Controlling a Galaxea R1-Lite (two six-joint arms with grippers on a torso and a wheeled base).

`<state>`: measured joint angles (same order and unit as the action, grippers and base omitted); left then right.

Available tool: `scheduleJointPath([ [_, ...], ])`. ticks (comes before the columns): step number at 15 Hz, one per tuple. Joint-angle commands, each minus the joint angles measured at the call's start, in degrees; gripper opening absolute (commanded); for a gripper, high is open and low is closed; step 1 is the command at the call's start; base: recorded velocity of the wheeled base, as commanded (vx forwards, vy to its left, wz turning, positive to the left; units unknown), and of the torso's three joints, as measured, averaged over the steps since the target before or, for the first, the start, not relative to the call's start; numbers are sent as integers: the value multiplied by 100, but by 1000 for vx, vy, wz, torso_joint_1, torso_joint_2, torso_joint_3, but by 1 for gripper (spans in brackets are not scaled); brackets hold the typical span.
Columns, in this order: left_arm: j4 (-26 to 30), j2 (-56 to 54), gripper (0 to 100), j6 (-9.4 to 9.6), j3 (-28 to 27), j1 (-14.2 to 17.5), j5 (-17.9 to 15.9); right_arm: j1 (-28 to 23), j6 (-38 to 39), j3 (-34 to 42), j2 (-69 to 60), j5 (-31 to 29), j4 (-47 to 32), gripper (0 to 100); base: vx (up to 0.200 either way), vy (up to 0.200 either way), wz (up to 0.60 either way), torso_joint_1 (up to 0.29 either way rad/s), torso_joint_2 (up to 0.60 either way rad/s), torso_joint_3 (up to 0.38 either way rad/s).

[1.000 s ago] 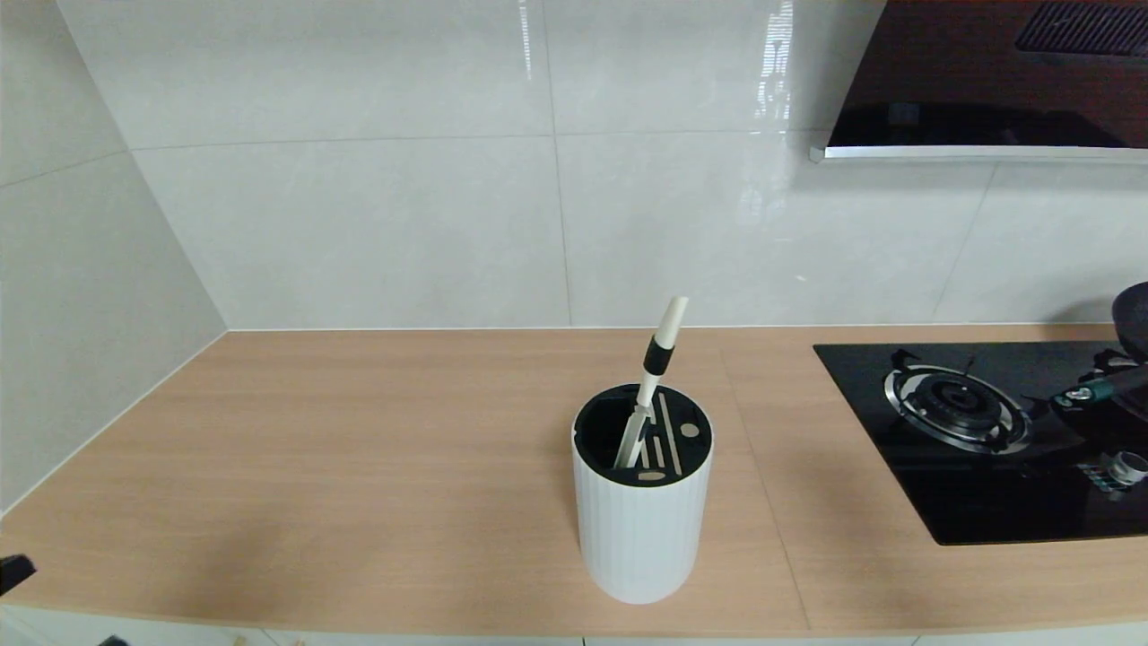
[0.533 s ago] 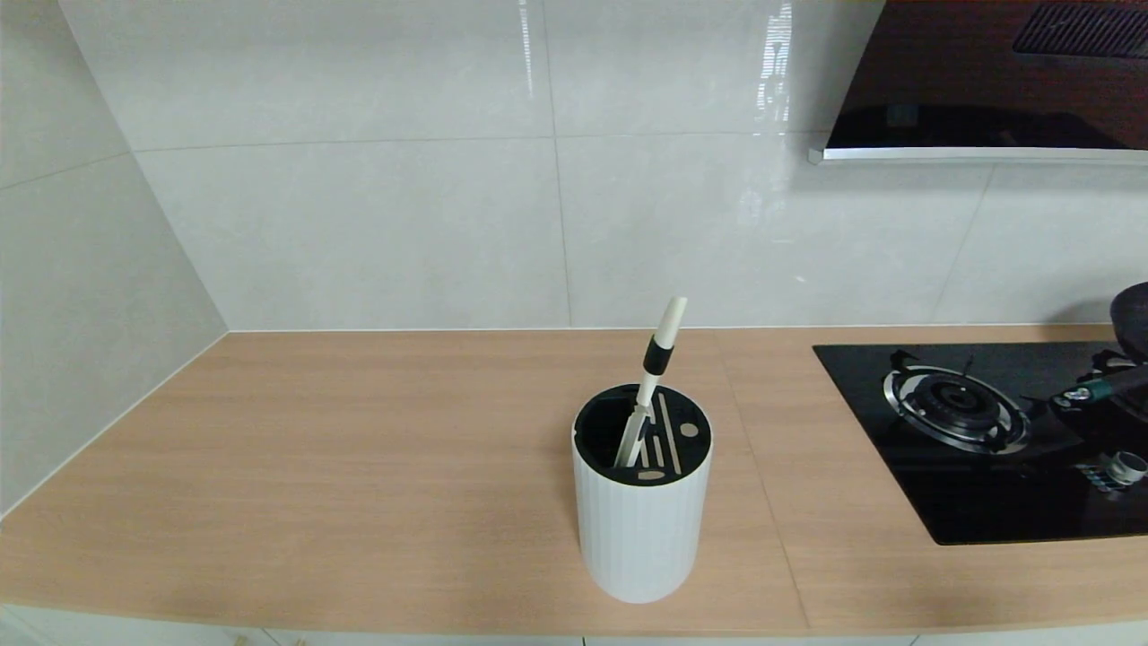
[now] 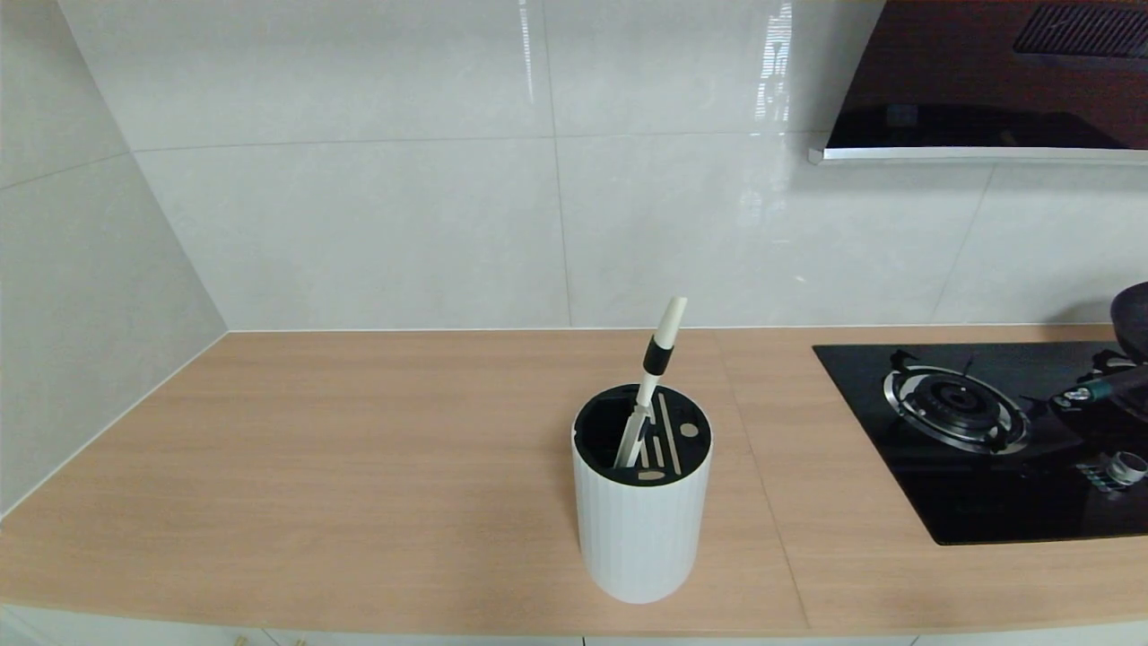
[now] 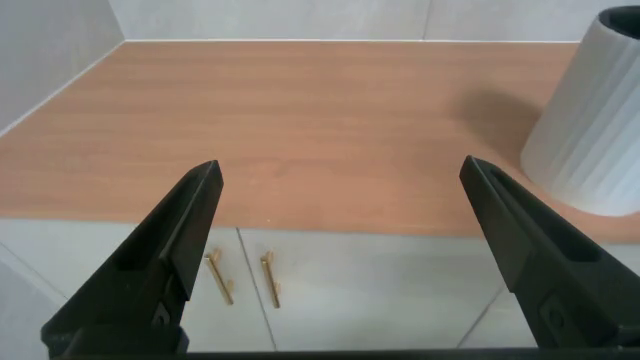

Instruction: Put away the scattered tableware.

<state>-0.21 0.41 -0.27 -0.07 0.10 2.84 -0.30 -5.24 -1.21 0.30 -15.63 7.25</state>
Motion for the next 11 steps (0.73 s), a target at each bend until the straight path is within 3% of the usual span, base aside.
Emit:
scheduleJointPath([
  [1, -6, -41, 100, -17, 7, 17, 6, 4, 313, 86, -22, 552, -567, 100, 0, 0, 0, 0, 0, 0],
  [4, -6, -41, 100, -8, 7, 17, 6, 22, 603, 94, -22, 1493, -787, 100, 0, 0, 0, 0, 0, 0],
  [11, -6, -41, 100, -8, 7, 17, 6, 22, 595, 103, -22, 1493, -778, 100, 0, 0, 0, 0, 0, 0],
])
